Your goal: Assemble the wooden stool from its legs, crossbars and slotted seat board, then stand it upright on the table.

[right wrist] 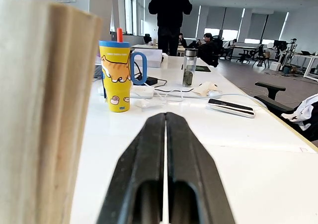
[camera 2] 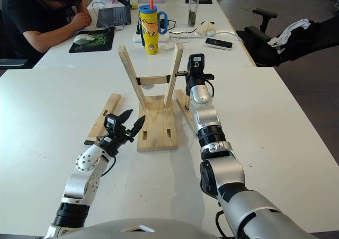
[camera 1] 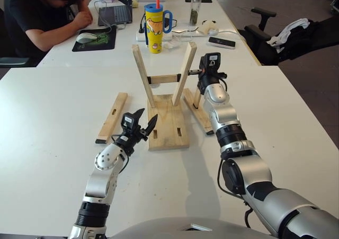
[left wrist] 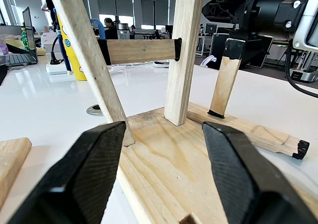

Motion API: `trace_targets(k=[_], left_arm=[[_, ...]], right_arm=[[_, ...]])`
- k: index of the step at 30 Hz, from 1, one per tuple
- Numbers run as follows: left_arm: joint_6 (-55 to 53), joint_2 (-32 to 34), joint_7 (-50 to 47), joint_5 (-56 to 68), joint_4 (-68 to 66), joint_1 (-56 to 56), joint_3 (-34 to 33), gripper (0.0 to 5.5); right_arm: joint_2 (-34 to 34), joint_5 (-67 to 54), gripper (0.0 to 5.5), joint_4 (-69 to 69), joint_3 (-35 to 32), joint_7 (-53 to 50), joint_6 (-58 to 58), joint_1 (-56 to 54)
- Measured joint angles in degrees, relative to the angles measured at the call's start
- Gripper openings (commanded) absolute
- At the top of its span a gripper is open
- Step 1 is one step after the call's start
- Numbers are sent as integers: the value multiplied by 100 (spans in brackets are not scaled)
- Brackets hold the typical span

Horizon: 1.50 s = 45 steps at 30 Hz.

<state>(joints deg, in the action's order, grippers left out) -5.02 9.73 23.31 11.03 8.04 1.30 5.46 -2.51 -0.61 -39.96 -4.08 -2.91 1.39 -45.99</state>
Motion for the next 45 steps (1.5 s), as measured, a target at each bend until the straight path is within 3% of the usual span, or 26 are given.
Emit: trace_targets(k=[8,15,17,23,30,35,41,45], left_arm=[[37,-5,3,-5,-102,-32,8,287],[47,-3,13,-5,-109,-53,7,287],[46,-2,12,-5,-109,-52,3,287],[40,-7,13,0,-117,-58,4,287],[39,10,39,3,-118,-108,-91,287],[39,-27,40,0,-131,-118,-77,287],[43,-28,48,-1,-183,-118,-40,287],[41,-16,53,-5,-200,-105,-33,287]], right_arm=[[-125,-26,1,1522,-90,80,1062,123],[-206,35,1,2434,-99,-88,1017,-82],[-126,30,1,2324,-11,-89,904,-60],[399,-104,1,61,-21,-25,-158,82],[165,-211,1,-132,-208,35,-243,-70],[170,-288,1,-90,-229,233,427,78],[59,-281,1,1305,-159,375,1097,384],[-283,-40,1,2930,287,803,388,501]])
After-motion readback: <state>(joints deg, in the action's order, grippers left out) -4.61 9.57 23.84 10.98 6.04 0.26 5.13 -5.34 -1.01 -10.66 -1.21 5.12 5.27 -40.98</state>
